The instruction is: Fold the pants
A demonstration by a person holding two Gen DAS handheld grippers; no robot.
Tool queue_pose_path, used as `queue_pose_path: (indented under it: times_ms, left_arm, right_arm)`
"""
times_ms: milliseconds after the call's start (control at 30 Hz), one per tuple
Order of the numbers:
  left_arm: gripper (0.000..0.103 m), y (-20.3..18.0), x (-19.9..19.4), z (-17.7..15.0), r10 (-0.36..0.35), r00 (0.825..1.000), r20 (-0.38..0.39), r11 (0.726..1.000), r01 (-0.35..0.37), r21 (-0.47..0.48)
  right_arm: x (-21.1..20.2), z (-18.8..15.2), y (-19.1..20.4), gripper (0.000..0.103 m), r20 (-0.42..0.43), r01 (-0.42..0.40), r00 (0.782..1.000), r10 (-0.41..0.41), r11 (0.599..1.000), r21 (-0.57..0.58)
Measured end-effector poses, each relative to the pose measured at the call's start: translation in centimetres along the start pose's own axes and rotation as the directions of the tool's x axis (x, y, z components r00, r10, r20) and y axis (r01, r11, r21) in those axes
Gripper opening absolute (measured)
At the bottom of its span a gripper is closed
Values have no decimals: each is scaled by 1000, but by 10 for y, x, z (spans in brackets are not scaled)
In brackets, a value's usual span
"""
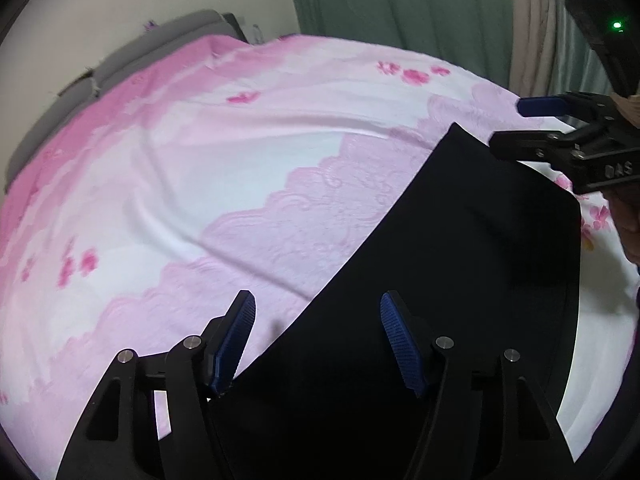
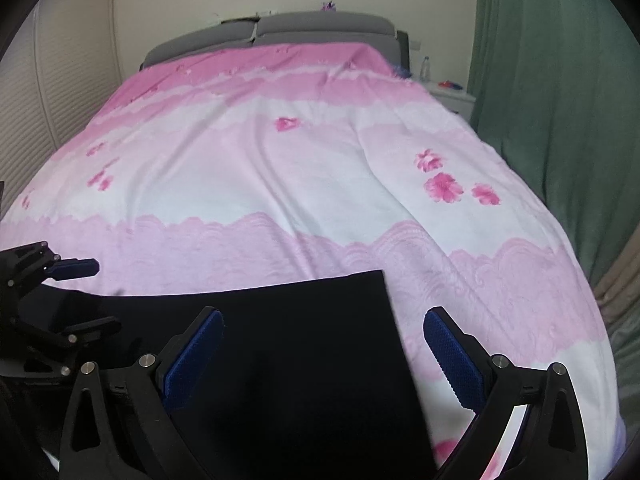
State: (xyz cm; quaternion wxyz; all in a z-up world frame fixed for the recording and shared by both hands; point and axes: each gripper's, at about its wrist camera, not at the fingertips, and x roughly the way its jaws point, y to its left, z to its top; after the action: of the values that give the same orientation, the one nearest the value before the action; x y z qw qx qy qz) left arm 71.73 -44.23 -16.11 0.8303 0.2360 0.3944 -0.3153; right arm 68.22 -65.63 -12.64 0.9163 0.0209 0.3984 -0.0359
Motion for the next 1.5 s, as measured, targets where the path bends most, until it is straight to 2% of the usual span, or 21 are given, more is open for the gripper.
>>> queue_pose_path:
  times_ms: [100, 167, 267, 333, 367, 400, 433, 467, 500, 533, 700, 800, 1000, 1100, 1267, 1367, 1500]
  left_arm:
    - [57, 0, 16, 7, -49, 998, -47, 999, 50, 13]
    - [45, -2, 25, 10, -68, 995, -78, 997, 70, 32]
    - [34, -6, 34, 14, -79, 991, -105, 995, 84, 47]
    - [30, -9, 39, 16, -80, 990, -115, 995, 86, 49]
    - [27, -11, 41, 17, -80, 990, -116, 995, 86, 47]
    - [25, -11, 43, 17, -81, 990, -118, 995, 87, 43]
    - [17, -12, 45, 16, -80, 990, -120, 995, 86, 42]
    - [11, -11, 45, 15, -79, 990, -121, 996, 85, 42]
    - [9, -11, 45, 14, -76, 991, -112, 996, 81, 39]
    - [5, -10, 45, 14, -78, 992, -104, 996, 81, 32]
    - [4, -6, 31, 10, -107, 992, -65, 994, 106, -15]
    - [3, -10, 12, 10, -107, 994, -28, 994, 107, -16]
    - [3, -22, -55, 8, -133, 989, 69, 990, 136, -35]
    - [3, -38, -96, 1, -138, 984, 114, 990, 140, -13]
    - [3, -69, -151, -30, -153, 978, 141, 988, 152, 16]
    - [3, -90, -180, -58, -153, 975, 160, 988, 151, 27]
    - [3, -123, -213, -103, -158, 971, 181, 987, 154, 38]
  right_arm:
    - [14, 5, -15, 98, -17, -15, 1000, 15, 1000, -9]
    - [24, 6, -26, 98, -28, -44, 999, 44, 999, 12]
    - [39, 8, -34, 98, -51, -57, 997, 58, 998, 34]
    - [51, 7, -36, 91, -83, -75, 993, 79, 996, 50]
    - [55, 7, -37, 74, -99, -93, 990, 98, 994, 61]
    - [62, 5, -37, 49, -130, -121, 983, 131, 989, 81]
    - [68, 5, -37, 40, -159, -128, 977, 142, 987, 94]
    - [72, 4, -37, 25, -176, -122, 975, 138, 987, 100]
    - [71, 3, -36, 21, -167, -135, 975, 150, 986, 101]
    - [67, 2, -36, 20, -149, -141, 977, 154, 985, 96]
    - [37, -3, -28, 11, -68, -138, 988, 141, 989, 47]
    - [9, -8, -20, 10, -15, -117, 993, 117, 993, 1]
    - [-71, -28, -20, 9, 120, -117, 986, 118, 993, -13]
    - [-113, -45, -15, 9, 158, -103, 982, 107, 994, -32]
    - [-190, -92, -2, 8, 177, -80, 980, 92, 994, -74]
    - [-236, -133, 8, 8, 159, -81, 983, 94, 993, -84]
    - [-264, -187, 16, 8, 134, -89, 987, 93, 995, -39]
